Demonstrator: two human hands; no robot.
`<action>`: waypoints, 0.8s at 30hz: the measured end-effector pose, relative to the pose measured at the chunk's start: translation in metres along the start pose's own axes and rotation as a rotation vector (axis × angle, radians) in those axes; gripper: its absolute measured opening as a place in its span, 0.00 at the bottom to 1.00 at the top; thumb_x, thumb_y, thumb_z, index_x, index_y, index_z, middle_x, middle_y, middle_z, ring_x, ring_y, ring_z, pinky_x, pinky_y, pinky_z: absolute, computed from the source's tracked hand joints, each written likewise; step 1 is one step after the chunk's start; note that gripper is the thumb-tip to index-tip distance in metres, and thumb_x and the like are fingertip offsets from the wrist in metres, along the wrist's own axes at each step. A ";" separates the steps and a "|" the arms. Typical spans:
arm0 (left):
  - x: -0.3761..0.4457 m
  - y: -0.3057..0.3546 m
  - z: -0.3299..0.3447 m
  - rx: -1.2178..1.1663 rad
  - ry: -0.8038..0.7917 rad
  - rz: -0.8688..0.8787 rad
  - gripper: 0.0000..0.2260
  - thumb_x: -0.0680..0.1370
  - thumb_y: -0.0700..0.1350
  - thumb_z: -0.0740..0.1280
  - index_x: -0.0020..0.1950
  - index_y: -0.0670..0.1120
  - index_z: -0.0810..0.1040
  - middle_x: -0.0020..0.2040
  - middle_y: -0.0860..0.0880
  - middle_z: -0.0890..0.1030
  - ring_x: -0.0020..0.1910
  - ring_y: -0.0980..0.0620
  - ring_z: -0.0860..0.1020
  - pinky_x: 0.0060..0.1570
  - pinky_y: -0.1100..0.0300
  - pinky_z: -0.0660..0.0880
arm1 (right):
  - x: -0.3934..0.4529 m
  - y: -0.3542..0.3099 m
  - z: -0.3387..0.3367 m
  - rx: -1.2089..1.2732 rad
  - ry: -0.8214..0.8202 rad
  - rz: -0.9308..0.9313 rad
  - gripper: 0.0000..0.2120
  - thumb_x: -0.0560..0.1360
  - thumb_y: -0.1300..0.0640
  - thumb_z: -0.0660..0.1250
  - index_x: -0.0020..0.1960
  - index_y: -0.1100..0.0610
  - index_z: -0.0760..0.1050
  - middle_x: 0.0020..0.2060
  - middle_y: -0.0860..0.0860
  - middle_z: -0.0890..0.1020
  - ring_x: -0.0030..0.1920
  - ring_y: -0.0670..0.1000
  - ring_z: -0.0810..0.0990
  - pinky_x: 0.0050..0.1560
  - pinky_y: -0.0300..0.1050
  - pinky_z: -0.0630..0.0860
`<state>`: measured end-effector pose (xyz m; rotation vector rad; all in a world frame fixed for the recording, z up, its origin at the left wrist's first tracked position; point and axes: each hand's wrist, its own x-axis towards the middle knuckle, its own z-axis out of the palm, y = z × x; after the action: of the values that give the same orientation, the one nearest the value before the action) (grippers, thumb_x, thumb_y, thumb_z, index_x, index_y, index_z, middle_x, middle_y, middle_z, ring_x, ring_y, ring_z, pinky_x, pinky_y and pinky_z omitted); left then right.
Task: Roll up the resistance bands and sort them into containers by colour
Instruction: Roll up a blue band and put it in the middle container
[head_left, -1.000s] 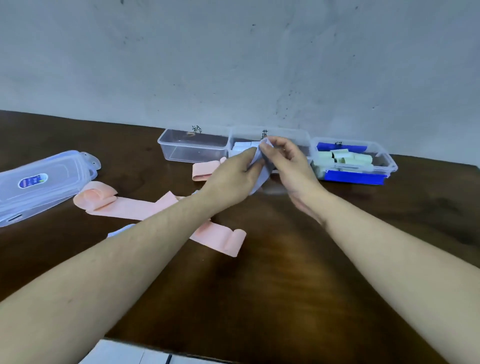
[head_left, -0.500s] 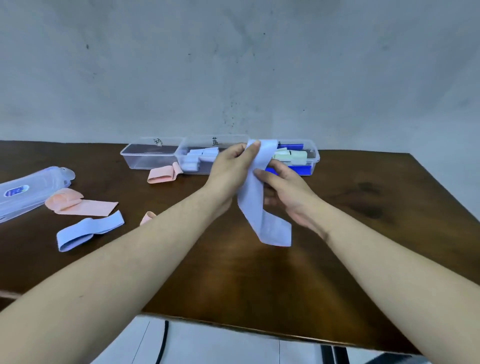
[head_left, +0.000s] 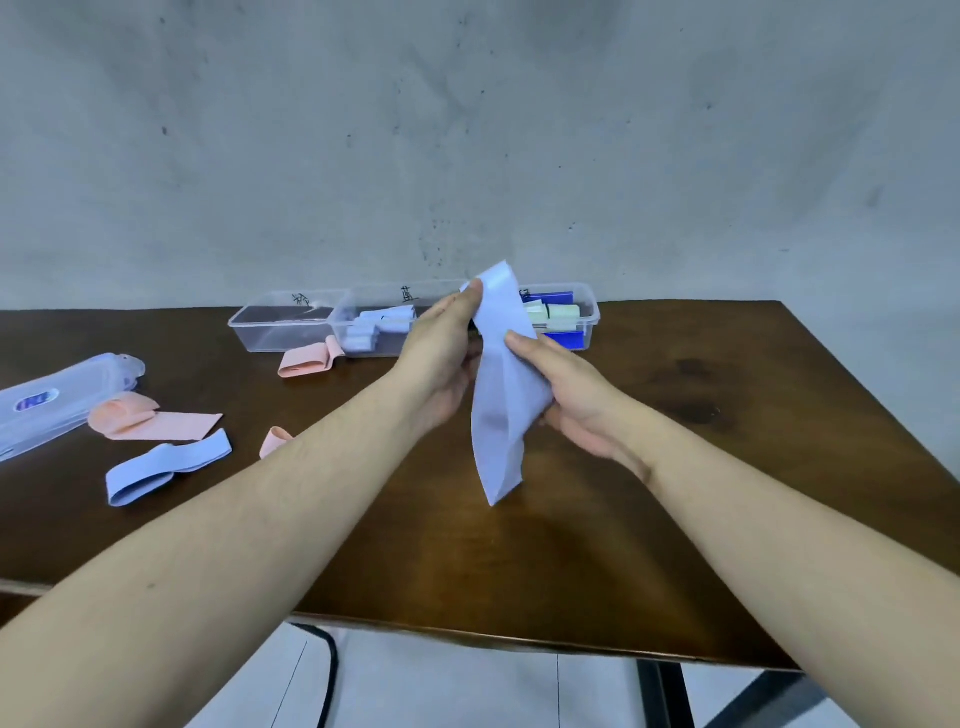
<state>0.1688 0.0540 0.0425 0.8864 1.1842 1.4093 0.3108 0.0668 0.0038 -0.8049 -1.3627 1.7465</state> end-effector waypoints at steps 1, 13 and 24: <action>0.001 0.004 -0.001 0.001 0.007 0.003 0.16 0.82 0.53 0.63 0.63 0.44 0.77 0.51 0.45 0.85 0.46 0.45 0.84 0.55 0.50 0.78 | -0.001 -0.001 0.004 -0.011 -0.021 0.002 0.15 0.82 0.46 0.64 0.64 0.53 0.77 0.54 0.51 0.86 0.55 0.52 0.84 0.57 0.50 0.79; 0.051 0.003 -0.040 -0.117 0.111 -0.046 0.05 0.85 0.44 0.58 0.56 0.47 0.73 0.49 0.47 0.82 0.42 0.51 0.82 0.34 0.60 0.79 | 0.002 0.016 0.025 -0.295 0.066 0.222 0.11 0.81 0.47 0.66 0.61 0.49 0.78 0.50 0.45 0.86 0.51 0.47 0.86 0.57 0.51 0.80; 0.091 -0.057 -0.038 -0.171 0.092 -0.261 0.05 0.82 0.38 0.62 0.49 0.44 0.76 0.45 0.43 0.81 0.39 0.47 0.80 0.45 0.53 0.79 | -0.010 0.051 0.011 -0.485 0.060 0.591 0.15 0.83 0.48 0.62 0.67 0.51 0.74 0.56 0.50 0.84 0.50 0.52 0.87 0.50 0.52 0.84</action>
<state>0.1306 0.1339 -0.0292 0.5324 1.1812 1.3255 0.2966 0.0459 -0.0431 -1.6484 -1.6433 1.8044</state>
